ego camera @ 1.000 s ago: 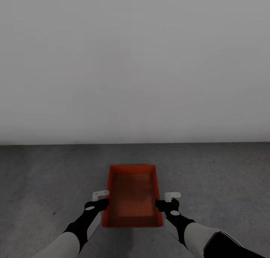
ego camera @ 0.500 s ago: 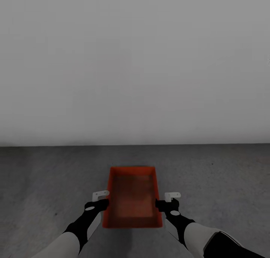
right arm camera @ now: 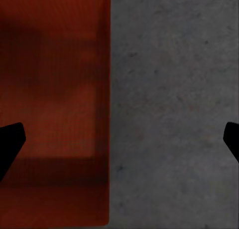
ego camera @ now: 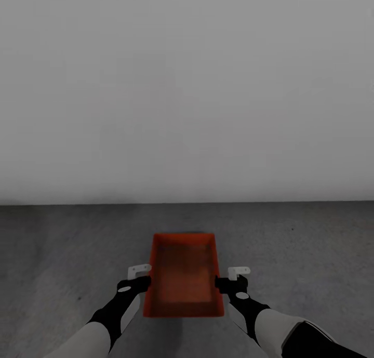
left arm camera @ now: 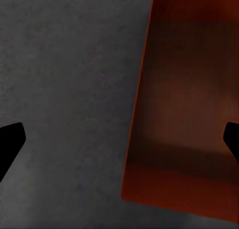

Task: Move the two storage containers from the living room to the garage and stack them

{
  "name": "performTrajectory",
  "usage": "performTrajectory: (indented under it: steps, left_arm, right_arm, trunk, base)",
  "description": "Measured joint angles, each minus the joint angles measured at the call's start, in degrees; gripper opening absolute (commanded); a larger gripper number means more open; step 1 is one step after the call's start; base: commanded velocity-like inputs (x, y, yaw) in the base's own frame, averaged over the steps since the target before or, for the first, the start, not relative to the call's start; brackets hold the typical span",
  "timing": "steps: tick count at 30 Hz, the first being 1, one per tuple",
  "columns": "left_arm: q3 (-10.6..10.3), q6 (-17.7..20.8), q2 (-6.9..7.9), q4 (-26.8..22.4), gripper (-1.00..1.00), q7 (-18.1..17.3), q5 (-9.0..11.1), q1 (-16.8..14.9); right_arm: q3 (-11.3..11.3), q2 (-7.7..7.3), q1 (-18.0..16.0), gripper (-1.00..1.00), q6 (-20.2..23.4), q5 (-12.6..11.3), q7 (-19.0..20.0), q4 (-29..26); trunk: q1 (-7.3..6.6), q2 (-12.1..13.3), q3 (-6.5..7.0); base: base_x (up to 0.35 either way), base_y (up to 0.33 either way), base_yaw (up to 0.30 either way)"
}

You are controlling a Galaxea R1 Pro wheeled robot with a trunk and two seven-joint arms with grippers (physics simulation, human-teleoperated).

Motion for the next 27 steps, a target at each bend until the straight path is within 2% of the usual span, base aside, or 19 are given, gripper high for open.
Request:
performTrajectory:
  steps: [27]
  left_arm:
    - [0.00, 0.04, 0.03, 0.07, 1.00, 0.03, 0.00, 0.00]
  right_arm:
    - [0.01, 0.00, 0.00, 1.00, -0.03, 0.00, 0.06, 0.00]
  trunk:
    - [-5.93, 10.83, 4.85]
  base:
    - [0.000, 0.000, 0.000]
